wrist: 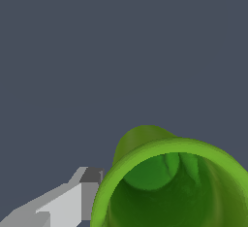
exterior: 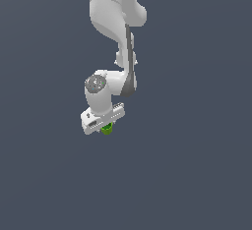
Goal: Pick up the object and move it to a goal position.
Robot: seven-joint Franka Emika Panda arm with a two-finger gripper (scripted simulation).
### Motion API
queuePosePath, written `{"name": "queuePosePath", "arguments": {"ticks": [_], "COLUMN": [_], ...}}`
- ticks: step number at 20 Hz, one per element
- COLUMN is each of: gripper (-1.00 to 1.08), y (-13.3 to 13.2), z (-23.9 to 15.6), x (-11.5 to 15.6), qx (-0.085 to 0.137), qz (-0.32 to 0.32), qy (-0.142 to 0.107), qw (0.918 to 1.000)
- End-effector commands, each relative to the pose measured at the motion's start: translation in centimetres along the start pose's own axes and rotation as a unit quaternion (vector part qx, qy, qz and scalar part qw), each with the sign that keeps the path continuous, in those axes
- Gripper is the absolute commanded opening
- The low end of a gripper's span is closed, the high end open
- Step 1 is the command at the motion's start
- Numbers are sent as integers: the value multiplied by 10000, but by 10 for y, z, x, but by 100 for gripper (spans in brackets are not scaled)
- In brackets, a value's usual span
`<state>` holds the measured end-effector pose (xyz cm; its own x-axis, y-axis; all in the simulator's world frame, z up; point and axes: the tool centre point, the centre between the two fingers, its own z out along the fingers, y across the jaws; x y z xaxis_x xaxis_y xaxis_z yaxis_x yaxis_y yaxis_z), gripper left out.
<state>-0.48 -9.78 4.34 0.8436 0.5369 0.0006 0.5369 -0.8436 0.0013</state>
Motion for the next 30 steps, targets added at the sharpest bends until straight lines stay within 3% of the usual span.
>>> {"name": "queuePosePath", "arguments": {"ticks": [1,8,14,30], "gripper": [-100,-100,-100,-100], "y": [-1,-2,-10,-49], "z": [1,-7,-38,-203], "x": [0,2,10,53], "qx": [6,1,1,0], "qz": [-7,-2,-2,-5], "qy": [-3,-1,-1,-4], "qw": [10000,10000,10000,10000]}}
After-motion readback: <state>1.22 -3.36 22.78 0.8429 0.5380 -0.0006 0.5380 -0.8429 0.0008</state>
